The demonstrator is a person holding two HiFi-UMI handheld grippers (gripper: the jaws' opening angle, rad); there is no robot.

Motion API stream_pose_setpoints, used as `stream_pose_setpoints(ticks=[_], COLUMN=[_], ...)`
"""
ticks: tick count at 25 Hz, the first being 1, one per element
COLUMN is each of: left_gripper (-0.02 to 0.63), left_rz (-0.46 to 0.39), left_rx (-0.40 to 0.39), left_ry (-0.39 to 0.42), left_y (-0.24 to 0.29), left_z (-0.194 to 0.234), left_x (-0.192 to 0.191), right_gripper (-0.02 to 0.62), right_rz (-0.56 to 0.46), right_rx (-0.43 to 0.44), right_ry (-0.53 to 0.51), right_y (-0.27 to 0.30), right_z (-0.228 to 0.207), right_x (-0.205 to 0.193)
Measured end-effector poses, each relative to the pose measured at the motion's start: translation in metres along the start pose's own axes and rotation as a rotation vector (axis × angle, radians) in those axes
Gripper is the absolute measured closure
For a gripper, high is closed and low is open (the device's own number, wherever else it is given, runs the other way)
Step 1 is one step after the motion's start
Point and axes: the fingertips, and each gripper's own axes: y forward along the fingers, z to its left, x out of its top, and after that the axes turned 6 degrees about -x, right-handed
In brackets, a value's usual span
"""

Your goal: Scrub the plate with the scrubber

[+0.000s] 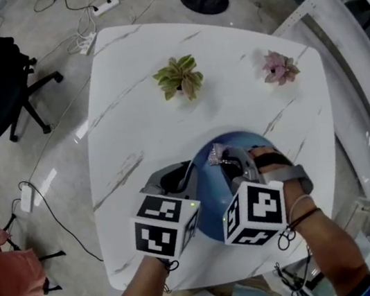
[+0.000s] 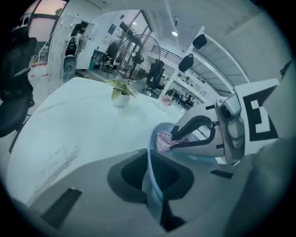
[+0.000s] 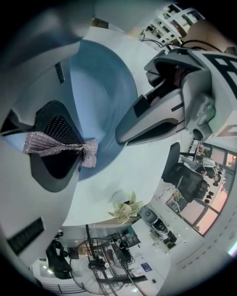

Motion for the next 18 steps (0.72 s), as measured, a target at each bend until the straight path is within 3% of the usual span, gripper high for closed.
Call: stream_pose_setpoints(ticks=[8, 18], left_gripper=[0.588, 0.586], left_rz=[0.021, 0.008], left_rx=[-0.041, -0.049], left_ry=[-0.06, -0.092], left_y=[0.0, 0.0], left_z=[0.001, 0.002], left_x=[0.001, 0.001], right_gripper=[0.535, 0.535], right_rz=[-0.099, -0.124], right_rx=[0.142, 0.167], right_ry=[-0.075, -0.121], right_y=[-0.009, -0.021], right_z=[0.028, 0.06], right_x=[0.029, 0.034])
